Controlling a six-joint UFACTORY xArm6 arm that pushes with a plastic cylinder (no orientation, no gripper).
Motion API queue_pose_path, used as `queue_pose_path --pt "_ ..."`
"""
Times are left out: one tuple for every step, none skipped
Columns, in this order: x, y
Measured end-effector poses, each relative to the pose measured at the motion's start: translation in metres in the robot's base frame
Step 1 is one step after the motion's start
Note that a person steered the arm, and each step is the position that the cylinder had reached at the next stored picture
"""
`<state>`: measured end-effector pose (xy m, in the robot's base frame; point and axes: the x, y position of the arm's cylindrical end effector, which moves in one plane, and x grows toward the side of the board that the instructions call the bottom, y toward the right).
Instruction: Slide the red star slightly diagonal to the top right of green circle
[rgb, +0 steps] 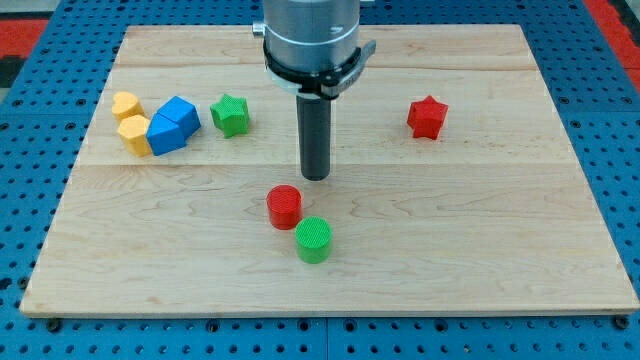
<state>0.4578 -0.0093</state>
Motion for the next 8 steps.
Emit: queue_pose_path --pt "0.038 -0.023" --pt "0.042 -0.023" --pt "0.032 -0.007" --pt "0.018 0.122" --pt "-0.047 0.237" --pt "-0.093 0.197" --pt "-0.092 0.106" --pt "-0.068 0.040"
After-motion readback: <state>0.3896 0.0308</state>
